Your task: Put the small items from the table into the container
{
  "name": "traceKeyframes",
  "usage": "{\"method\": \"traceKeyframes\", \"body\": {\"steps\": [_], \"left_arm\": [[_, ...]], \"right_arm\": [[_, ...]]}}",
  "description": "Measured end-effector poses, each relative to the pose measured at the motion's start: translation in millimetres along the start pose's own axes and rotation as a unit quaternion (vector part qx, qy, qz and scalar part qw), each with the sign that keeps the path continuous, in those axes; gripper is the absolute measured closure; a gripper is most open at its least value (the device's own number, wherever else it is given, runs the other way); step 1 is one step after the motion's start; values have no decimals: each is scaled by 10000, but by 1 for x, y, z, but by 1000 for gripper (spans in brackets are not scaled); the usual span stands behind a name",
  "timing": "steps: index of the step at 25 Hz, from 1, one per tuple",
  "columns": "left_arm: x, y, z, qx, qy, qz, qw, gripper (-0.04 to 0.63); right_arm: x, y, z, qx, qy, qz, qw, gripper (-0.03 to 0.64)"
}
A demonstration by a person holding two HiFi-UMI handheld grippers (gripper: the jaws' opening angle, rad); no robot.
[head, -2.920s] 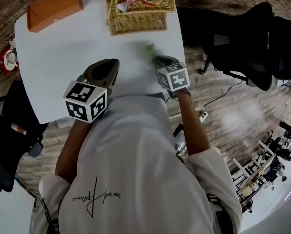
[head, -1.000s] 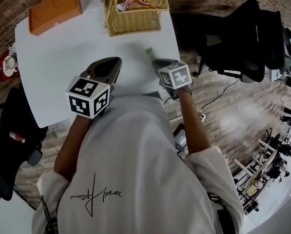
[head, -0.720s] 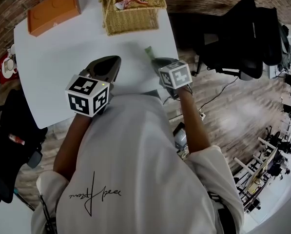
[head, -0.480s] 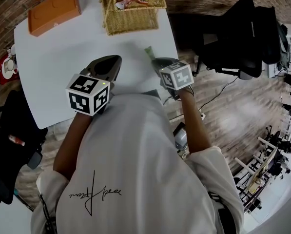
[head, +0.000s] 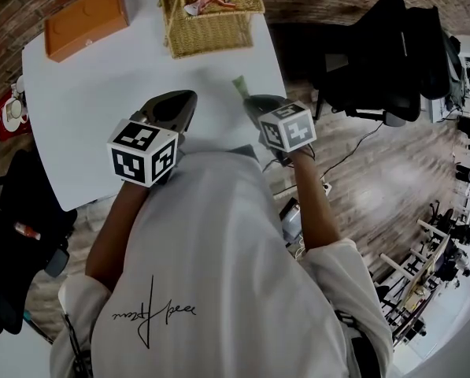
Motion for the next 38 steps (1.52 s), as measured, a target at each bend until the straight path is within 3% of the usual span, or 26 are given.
{"method": "traceKeyframes", "body": {"steps": [19, 30, 38], "left_arm": [[0, 0, 0, -16, -1, 5, 10000, 584], [-3, -2, 3, -10, 82, 55, 10000, 584], [-1, 0, 3, 15, 50, 9, 10000, 584]], "right_arm": [[18, 12, -27, 191, -304, 7, 9994, 560], [41, 28, -75, -180, -909, -535, 9943, 561], [46, 32, -98, 336, -966, -472, 9936, 561]]}}
Point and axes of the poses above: the fingertips, and each gripper's own axes: x backward along the fingers, y to its left, z out of its underside, the point moved 1 cm from there along x, backward along the fingers, and after that the axes turned 9 degrees about -y, right-handed, at the moved point
